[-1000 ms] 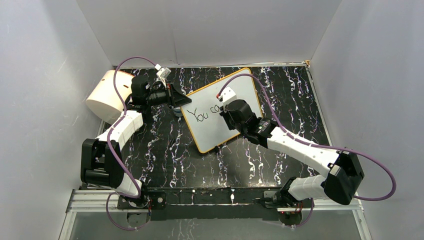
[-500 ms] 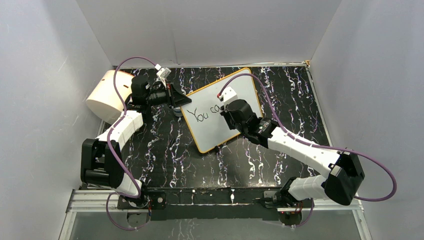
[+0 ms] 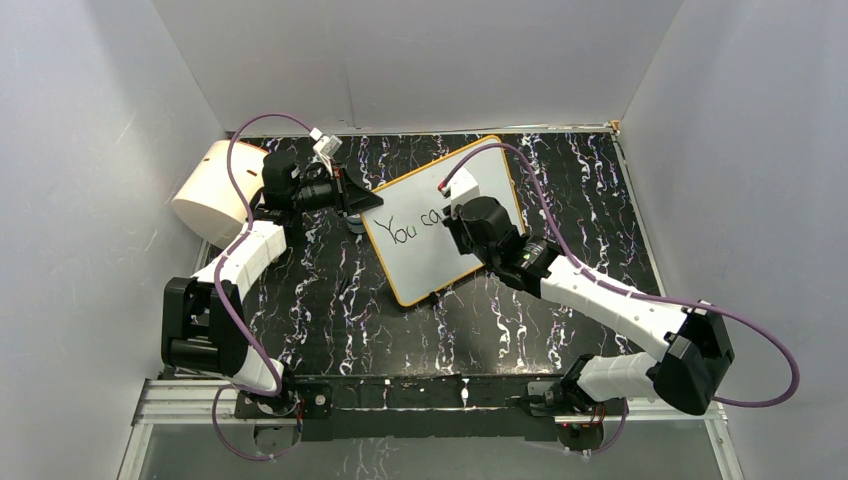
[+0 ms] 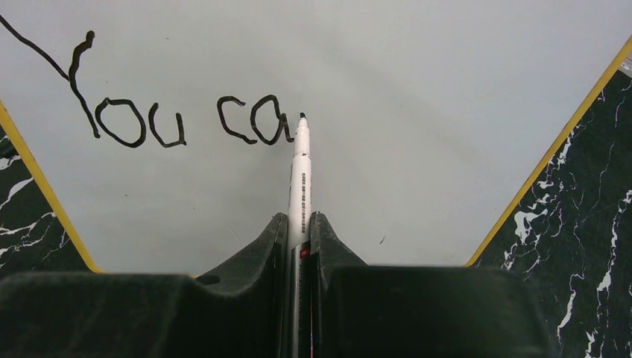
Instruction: Write a sentence on the whiteboard
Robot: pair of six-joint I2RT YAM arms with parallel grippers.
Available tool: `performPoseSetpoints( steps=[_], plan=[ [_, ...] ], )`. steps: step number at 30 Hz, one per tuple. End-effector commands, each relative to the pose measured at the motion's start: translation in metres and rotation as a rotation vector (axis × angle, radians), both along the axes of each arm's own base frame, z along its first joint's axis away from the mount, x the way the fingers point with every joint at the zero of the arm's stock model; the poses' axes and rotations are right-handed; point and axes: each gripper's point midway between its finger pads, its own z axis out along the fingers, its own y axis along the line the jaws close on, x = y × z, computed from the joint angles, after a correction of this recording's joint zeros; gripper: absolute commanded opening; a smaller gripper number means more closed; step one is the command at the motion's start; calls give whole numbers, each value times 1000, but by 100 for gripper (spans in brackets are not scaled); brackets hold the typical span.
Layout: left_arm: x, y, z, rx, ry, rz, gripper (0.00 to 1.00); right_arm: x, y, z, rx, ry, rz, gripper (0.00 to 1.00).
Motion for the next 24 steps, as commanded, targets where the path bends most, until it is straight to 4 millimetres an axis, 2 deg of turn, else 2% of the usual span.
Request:
performPoseSetpoints(
  steps=[1, 6, 12, 24],
  plan=[
    [-23, -14, -31, 30, 102, -88, 0, 12, 12, 29, 72, -70, 6, 0],
    [-23, -14, -31, 30, 101, -88, 0, 15, 16, 29, 69, -74, 14, 0],
    [-24, -15, -32, 31, 104, -90, 0, 18, 15, 20, 53, -58, 6, 0],
    [-24, -15, -32, 31, 105, -90, 0, 4, 3, -3, 7, 20, 5, 0]
  ],
)
